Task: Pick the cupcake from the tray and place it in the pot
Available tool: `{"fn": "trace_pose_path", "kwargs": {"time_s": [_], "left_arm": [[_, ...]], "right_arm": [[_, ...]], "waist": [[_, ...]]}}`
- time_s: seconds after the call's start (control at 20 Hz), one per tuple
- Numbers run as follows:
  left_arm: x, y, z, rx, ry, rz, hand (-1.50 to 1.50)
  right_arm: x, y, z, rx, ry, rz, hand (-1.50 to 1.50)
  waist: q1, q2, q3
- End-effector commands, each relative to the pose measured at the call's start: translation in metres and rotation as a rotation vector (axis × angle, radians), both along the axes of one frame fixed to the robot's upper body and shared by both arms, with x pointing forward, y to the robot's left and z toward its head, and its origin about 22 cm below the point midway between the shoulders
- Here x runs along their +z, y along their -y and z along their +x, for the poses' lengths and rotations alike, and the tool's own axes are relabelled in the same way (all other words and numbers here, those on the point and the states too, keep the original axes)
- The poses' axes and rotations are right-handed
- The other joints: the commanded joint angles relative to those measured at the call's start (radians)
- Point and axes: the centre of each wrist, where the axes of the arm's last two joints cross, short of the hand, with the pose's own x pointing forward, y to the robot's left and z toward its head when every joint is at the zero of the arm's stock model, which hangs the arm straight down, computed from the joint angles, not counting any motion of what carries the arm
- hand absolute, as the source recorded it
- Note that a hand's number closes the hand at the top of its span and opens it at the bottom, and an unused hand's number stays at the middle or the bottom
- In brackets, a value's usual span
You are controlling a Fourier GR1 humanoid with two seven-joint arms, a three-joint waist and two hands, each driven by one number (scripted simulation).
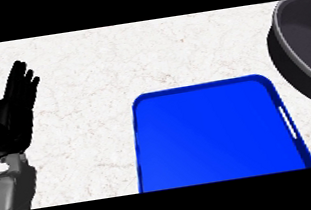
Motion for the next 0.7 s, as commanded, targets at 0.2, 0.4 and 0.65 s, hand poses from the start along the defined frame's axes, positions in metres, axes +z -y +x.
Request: {"fn": "trace_pose_path", "kwargs": {"time_s": [0.2, 0.4, 0.65], "left_arm": [[0.002, 0.009, -0.006, -0.002, 0.002, 0.004, 0.0], [0.01, 0.0, 0.007, -0.002, 0.011, 0.006, 0.0], [-0.006, 0.01, -0.005, -0.017, 0.006, 0.0, 0.0]], "right_arm": [[-0.043, 0.043, 0.028, 0.011, -0.102, 0.133, 1.5], [-0.059, 0.034, 0.044, 0.008, -0.203, 0.238, -1.5], [-0.058, 0.025, 0.058, 0.182, -0.185, 0.419, -1.5]], "waist": [[0.005, 0.001, 0.002], [0.006, 0.004, 0.001], [0.013, 0.003, 0.002]]}}
